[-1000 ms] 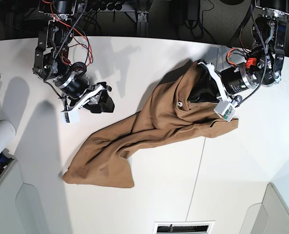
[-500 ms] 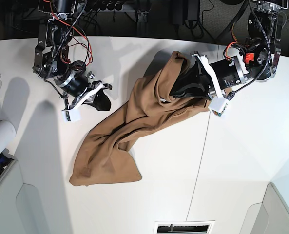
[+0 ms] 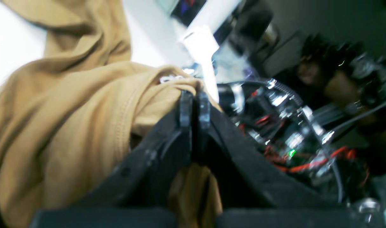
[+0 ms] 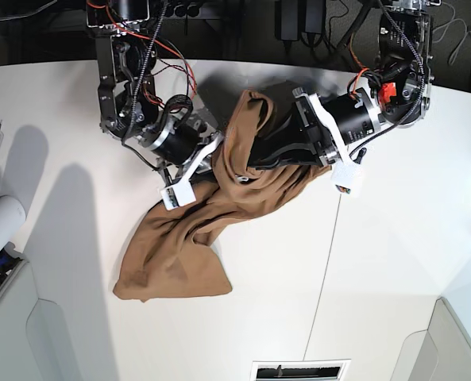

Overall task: Layout the t-shirt on the table in an organized manner, then fold the t-shirt properly
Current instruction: 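Grasp the shirt with the right gripper near the left gripper and pull, then stretch the tan shirt lengthwise, pulling grippers apart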

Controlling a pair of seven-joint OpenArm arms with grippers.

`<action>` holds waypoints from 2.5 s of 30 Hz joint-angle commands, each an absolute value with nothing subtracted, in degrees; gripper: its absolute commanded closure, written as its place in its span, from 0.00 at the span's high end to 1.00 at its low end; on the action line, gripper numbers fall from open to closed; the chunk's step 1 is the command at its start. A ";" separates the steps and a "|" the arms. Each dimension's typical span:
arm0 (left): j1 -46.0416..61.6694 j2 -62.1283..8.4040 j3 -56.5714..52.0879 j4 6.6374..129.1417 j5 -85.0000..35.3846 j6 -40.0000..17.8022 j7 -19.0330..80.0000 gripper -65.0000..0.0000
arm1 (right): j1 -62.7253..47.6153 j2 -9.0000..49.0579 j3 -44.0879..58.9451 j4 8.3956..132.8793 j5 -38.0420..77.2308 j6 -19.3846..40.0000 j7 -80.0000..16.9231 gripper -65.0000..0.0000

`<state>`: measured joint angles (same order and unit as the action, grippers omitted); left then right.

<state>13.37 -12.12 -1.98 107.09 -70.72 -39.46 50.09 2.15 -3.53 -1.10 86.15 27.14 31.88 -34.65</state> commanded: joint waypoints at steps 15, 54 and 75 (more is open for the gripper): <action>17.32 -11.51 -14.41 108.03 -73.45 -40.00 49.98 0.00 | 18.90 -6.66 -1.13 87.35 19.07 32.01 -34.37 0.00; 20.99 -17.32 -21.12 108.03 -72.36 -40.00 51.27 0.00 | 20.60 0.14 16.14 67.31 10.50 20.56 -23.68 0.53; 21.02 -17.34 -21.12 108.03 -71.83 -40.00 51.48 0.00 | 21.58 -0.01 16.10 60.86 12.45 22.22 -21.23 0.22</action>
